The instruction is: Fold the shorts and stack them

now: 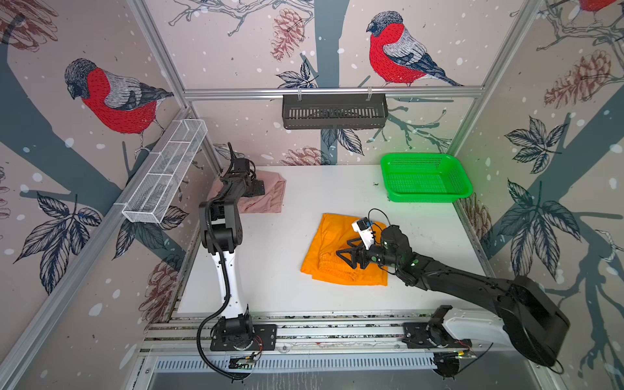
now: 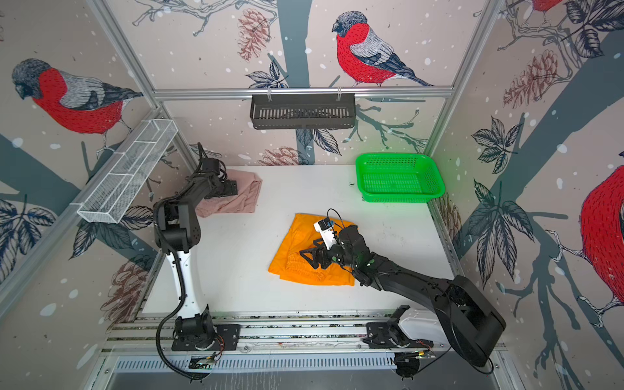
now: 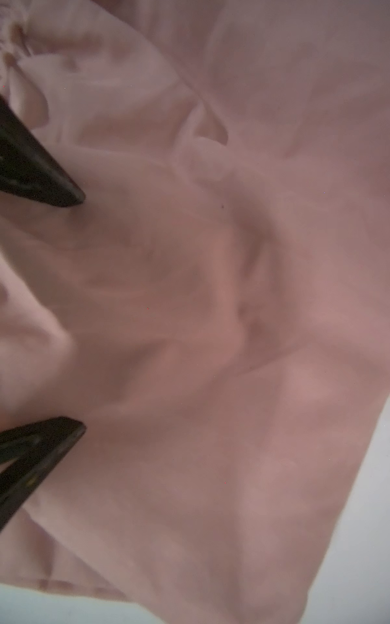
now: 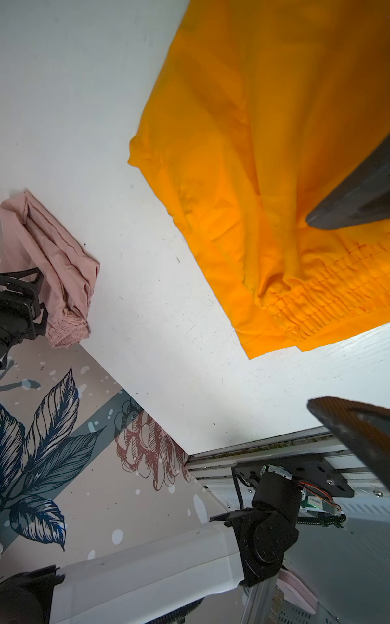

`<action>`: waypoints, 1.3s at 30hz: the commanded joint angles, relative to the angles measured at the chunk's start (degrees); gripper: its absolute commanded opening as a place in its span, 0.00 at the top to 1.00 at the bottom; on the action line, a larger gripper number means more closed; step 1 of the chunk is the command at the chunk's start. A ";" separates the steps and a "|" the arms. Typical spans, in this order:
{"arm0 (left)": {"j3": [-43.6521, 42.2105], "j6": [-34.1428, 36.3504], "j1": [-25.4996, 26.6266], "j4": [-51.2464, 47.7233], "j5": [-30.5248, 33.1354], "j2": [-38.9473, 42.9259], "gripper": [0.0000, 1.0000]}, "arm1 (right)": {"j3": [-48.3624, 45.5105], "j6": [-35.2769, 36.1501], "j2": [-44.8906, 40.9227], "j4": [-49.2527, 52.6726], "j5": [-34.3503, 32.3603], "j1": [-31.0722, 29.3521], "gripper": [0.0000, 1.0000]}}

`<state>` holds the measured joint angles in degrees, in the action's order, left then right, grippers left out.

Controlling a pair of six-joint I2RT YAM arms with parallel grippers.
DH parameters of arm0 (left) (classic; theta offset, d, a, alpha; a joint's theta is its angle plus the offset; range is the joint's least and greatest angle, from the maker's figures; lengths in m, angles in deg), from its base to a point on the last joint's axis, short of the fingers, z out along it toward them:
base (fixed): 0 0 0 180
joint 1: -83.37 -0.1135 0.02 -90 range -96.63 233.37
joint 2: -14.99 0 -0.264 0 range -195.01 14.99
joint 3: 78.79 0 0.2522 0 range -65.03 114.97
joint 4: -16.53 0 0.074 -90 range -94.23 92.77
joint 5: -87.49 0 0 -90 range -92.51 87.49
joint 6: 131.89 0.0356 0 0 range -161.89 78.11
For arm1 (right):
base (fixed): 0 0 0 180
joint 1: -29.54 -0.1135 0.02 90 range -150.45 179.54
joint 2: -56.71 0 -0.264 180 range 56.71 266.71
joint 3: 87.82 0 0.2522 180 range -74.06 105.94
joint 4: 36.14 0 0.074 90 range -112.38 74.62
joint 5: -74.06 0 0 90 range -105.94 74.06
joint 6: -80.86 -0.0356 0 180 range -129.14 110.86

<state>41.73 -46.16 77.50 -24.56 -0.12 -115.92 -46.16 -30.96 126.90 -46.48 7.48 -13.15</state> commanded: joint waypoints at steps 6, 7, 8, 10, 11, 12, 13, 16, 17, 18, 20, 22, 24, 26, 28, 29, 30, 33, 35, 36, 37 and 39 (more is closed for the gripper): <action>8.09 1.14 -1.68 0.79 -2.39 -5.51 0.02 | -0.48 -1.81 0.20 -2.71 -1.85 0.07 0.20; 10.32 1.35 -1.78 -0.79 -2.05 -7.10 0.02 | -0.57 -1.90 0.12 -2.63 -1.88 0.01 0.20; 12.56 1.73 -1.93 -2.64 -1.88 -8.62 0.02 | -0.65 -1.97 0.12 -2.56 -1.96 0.01 0.20; 16.14 2.32 -2.12 -5.96 -2.37 -11.25 0.02 | -0.74 -2.04 -0.01 -2.38 -2.34 0.15 0.20; 17.09 2.42 -2.17 -7.11 -2.73 -12.11 0.02 | -0.82 -1.99 -0.06 -2.36 -2.52 0.09 0.20; 17.72 2.27 -2.21 -8.46 -3.13 -12.81 0.02 | -0.83 -1.99 -0.06 -2.27 -2.74 0.20 0.20; 17.80 2.13 -2.22 -9.31 -3.71 -13.09 0.02 | -0.83 -1.99 -0.14 -2.27 -2.93 0.24 0.19; 16.54 0.20 -2.22 -11.73 -6.98 -12.35 0.02 | -1.35 -2.24 -0.39 -2.94 -3.01 1.05 0.19; 14.85 -0.87 -2.22 -11.59 -8.81 -11.29 0.02 | -1.51 -2.34 -0.41 -2.96 -2.78 1.57 0.19; 12.60 -2.02 -2.17 -10.80 -10.52 -10.02 0.02 | -1.38 -2.14 -0.41 -2.41 -2.40 2.36 0.19; 6.14 -4.94 -2.13 -7.39 -14.60 -6.45 0.02 | -1.11 -1.59 -0.48 -0.75 -1.22 4.47 0.19; -2.92 -8.94 -2.13 -1.65 -18.42 -1.54 0.02 | -0.75 -0.86 -0.58 1.19 0.30 7.27 0.19; -11.98 -12.68 -1.96 3.73 -20.77 3.21 0.02 | -0.24 0.01 -0.50 3.22 1.50 9.86 0.18; -19.86 -15.84 -1.16 7.84 -21.32 7.95 0.02 | 0.20 0.58 -0.50 4.97 2.09 12.16 0.18; -26.52 -18.18 0.51 10.53 -21.03 12.33 0.02 | 0.59 0.48 -0.17 6.71 2.18 14.31 0.18; -28.60 -18.62 1.64 10.92 -20.67 14.01 0.02 | 0.83 0.30 -0.01 7.59 2.08 15.26 0.18; -30.76 -19.34 3.02 10.90 -19.73 15.86 0.02 | 0.93 -0.02 0.19 8.61 1.83 16.34 0.19; -36.46 -21.13 7.23 10.56 -17.29 20.95 0.02 | 0.56 -1.31 -0.41 11.66 1.10 19.08 0.18; -41.19 -22.59 9.07 12.29 -16.94 24.73 0.02 | -0.52 -3.23 -1.81 12.70 1.22 21.30 0.18; -43.27 -23.26 9.82 12.80 -16.77 26.58 0.02 | -1.18 -4.14 -2.63 12.91 1.55 22.57 0.18; -44.87 -23.64 10.29 12.83 -16.37 28.28 0.02 | -1.72 -5.01 -3.60 13.48 1.36 23.64 0.17; -46.72 -24.25 10.57 12.00 -14.96 30.89 0.02 | -1.76 -5.77 -4.50 15.94 0.03 25.24 0.17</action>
<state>-3.27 -67.56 87.71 -12.95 -17.17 -87.64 -47.71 -34.11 123.49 -33.78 8.29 10.80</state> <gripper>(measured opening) 0.977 0.829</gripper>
